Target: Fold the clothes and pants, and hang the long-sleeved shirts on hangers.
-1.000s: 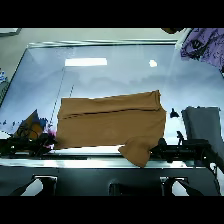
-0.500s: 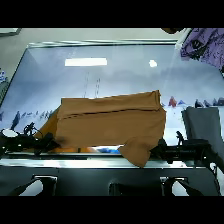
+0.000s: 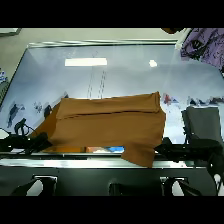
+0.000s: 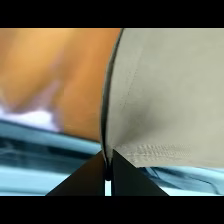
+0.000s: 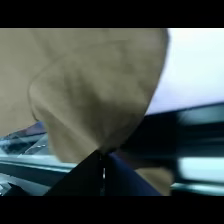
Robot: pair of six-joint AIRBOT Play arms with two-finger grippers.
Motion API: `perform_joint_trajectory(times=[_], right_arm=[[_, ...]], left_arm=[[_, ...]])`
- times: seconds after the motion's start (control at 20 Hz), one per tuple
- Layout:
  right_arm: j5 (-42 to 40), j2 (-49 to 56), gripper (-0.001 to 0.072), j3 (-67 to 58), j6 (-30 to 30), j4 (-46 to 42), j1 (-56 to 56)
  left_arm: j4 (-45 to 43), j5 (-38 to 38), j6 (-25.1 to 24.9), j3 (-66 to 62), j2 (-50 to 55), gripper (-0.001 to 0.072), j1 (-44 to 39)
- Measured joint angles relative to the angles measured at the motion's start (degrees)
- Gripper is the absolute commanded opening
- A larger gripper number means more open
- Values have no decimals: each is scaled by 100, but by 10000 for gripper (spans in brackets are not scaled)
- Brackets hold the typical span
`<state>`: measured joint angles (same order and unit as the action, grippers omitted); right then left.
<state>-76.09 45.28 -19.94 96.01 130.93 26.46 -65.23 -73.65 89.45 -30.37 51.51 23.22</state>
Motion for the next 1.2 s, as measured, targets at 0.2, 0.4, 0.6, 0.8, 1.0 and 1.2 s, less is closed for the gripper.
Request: perform_joint_trajectory(times=[0.2, 0.4, 0.6, 0.8, 1.0, 1.2], right_arm=[[-730, -1366, 20, -223, -782, -153, 0], [-870, -1648, 20, -686, -970, -203, 0], [-426, -656, 20, -1384, -577, -79, -2], [313, 822, 21, -2371, -138, 13, -564], [1167, 2247, 21, -3554, -328, -420, -1451], [1574, 3346, 21, -4575, -575, -710, -1823]], left_arm=[[-149, -389, 195, -33, -750, 15, -33], [20, -264, 223, -131, -898, 15, -44], [223, 192, 146, -474, -439, 15, -181], [295, 791, 81, -1093, 476, 15, -632], [321, 1196, 66, -1849, 1510, 15, -955], [315, 1353, 2, -2612, 2444, 15, -1185]])
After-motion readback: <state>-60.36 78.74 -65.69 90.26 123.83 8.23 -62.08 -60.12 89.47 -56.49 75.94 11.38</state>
